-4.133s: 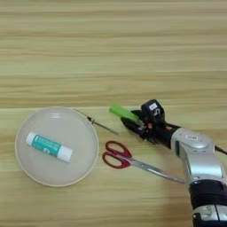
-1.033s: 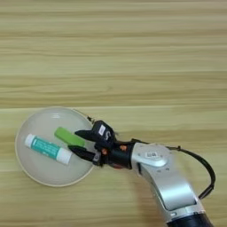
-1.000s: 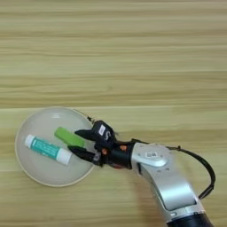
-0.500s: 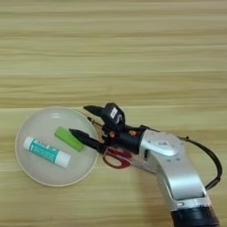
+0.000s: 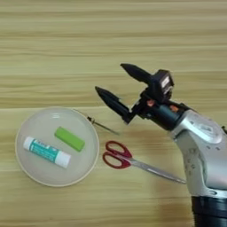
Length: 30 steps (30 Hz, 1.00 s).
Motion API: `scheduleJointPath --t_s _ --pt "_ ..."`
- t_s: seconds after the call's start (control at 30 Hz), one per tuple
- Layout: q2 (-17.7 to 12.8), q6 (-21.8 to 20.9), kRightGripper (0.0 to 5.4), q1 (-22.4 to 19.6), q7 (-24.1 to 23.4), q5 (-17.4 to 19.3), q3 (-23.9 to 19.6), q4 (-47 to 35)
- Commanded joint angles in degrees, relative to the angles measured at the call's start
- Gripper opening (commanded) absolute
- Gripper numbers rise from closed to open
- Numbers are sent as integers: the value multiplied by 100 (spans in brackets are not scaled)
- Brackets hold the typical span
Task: Move the objects on the table
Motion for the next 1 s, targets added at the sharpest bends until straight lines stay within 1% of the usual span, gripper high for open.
scheduleJointPath --t_s 0.03,0.1,0.13,0.2,0.23,0.3,0.4,0.43,0.47,0.5,0.53,0.6,0.67,0.73,0.8,0.93,1.0 --pt "-297 -297 537 -99 -20 -19 -266 -194" --pt "-297 -520 537 -4 90 -60 -327 -197" --pt "-165 -485 537 32 -87 71 -457 -224" --pt "127 -644 537 53 -393 240 -684 -262" --pt "127 -651 537 107 -373 256 -689 -288" --pt "37 -702 537 228 -147 235 -616 -283" --pt "17 -821 537 255 58 276 -638 -179" --pt "-1 -899 537 274 180 284 -646 -153" --pt "-2 -1092 537 293 347 267 -660 -130" --pt "0 -1218 537 327 549 322 -675 -111" --pt "-33 -1199 537 364 671 388 -696 -75" --pt "-50 -1312 537 413 884 464 -754 13" --pt "-151 -1097 537 484 1004 609 -789 69" --pt "-271 -971 537 530 1115 665 -801 129" --pt "-366 -921 537 577 1187 647 -810 206" --pt "-519 -774 537 785 1356 735 -928 217" --pt "-601 -777 537 843 1508 733 -965 318"
